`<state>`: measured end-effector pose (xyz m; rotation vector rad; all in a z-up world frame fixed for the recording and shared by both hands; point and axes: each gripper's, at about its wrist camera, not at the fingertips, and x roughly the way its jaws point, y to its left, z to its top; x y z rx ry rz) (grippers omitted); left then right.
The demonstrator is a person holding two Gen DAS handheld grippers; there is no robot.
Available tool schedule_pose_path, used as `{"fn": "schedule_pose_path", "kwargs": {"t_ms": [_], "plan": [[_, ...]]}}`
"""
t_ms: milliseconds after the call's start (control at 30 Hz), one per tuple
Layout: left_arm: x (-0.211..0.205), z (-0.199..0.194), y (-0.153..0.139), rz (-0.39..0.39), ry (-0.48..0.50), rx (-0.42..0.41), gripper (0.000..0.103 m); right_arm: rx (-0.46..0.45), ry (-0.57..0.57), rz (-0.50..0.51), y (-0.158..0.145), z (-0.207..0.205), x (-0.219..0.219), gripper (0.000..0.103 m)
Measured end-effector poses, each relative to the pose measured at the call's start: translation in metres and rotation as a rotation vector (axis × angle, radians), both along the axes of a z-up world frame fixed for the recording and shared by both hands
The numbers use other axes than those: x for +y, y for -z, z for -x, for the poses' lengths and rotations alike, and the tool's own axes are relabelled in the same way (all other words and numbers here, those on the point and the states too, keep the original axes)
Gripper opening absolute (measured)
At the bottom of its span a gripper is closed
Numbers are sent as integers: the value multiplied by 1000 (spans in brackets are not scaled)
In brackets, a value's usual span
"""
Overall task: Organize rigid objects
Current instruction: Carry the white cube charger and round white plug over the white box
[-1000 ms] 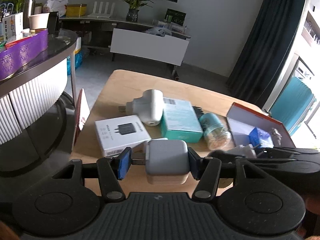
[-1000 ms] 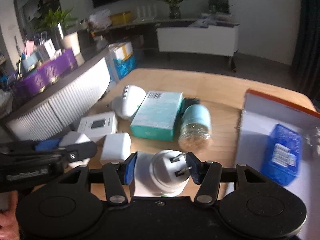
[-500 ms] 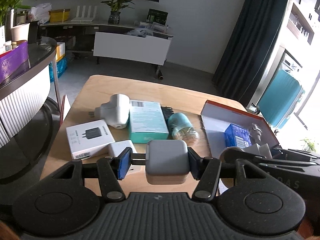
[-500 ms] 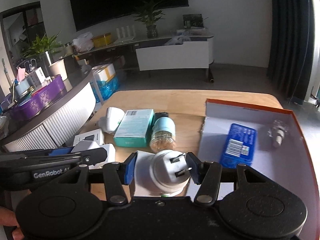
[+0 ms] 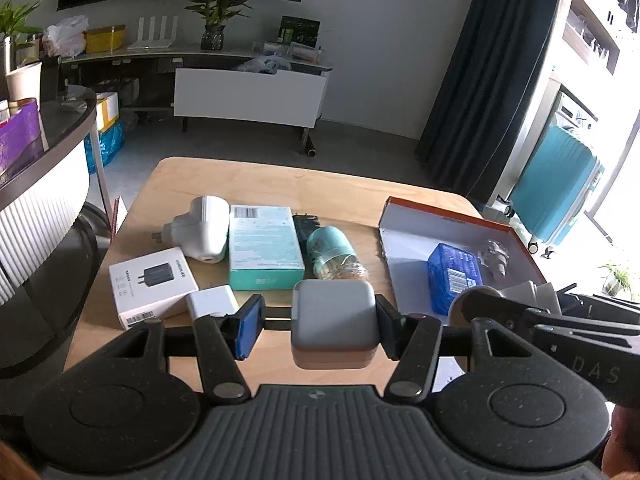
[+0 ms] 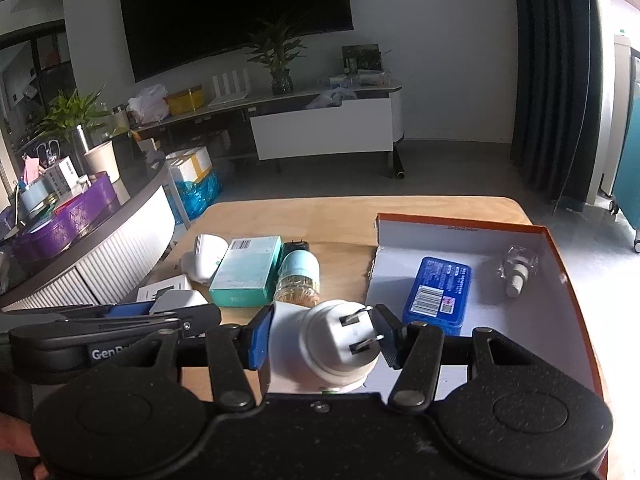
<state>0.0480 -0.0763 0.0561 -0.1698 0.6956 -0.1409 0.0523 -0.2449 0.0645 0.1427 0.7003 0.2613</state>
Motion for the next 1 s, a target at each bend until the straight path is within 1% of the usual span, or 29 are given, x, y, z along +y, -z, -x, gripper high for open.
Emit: {"fn": "schedule_pose_path", "kwargs": {"t_ms": [333,1000], "plan": [[-21,-7,-6,-19,37,-12,58,-20,43,-1,-7,4,-14,65],[-60,-18,-8,-27,116,-15,58,-34,145,-16,-11,12,-50,65]]}}
